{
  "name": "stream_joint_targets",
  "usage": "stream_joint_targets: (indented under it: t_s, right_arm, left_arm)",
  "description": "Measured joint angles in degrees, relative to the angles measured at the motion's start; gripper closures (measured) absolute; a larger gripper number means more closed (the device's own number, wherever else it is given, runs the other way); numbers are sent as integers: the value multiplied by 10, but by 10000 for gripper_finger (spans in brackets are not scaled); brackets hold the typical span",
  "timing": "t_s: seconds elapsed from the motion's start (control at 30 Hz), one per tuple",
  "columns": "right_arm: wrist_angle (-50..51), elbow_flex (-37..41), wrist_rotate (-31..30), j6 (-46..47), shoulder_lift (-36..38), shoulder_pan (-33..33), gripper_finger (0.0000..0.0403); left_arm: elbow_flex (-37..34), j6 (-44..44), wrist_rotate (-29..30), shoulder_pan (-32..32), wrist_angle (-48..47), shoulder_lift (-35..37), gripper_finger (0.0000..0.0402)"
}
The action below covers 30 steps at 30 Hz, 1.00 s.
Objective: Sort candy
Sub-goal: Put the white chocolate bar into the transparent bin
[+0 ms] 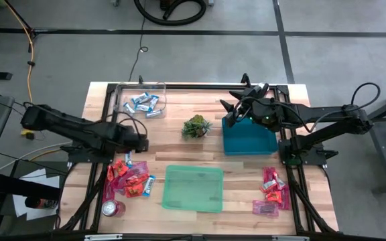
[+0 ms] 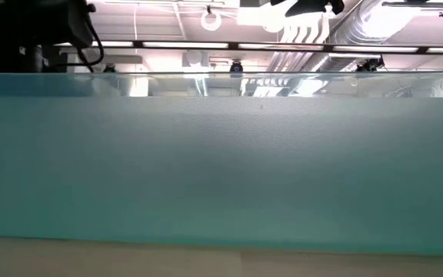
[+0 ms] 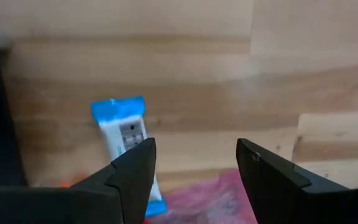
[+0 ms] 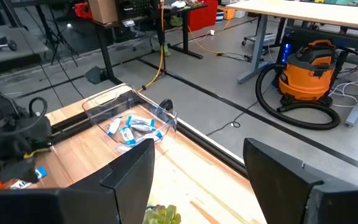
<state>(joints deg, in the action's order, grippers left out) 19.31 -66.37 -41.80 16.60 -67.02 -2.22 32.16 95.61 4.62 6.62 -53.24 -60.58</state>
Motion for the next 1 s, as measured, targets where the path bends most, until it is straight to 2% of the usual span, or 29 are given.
stream_joint_targets:
  t_s: [0.07, 0.2, 0.37, 0.57, 0.73, 0.87, 1.0]
  right_arm:
    - [2, 0, 0, 0, 0, 0, 162]
    - [2, 0, 0, 0, 0, 0, 162]
    - [13, 0, 0, 1, 0, 0, 162]
    - [20, 0, 0, -1, 0, 0, 162]
    - [28, 0, 0, -1, 0, 0, 162]
    - [36, 0, 0, -1, 0, 0, 162]
    - [49, 0, 0, -1, 0, 0, 162]
  left_arm:
    - [11, 12, -7, 20, -17, -25, 192]
    - [23, 103, 14, 64, -66, -65, 192]
    - [24, 195, 22, 104, -65, -112, 193]
    - [23, 249, 6, 119, -59, -179, 193]
    - [26, 258, 17, 113, -18, -225, 193]
    - [27, 260, 22, 106, -4, -236, 197]
    - [37, 229, 52, 100, 15, -224, 225]
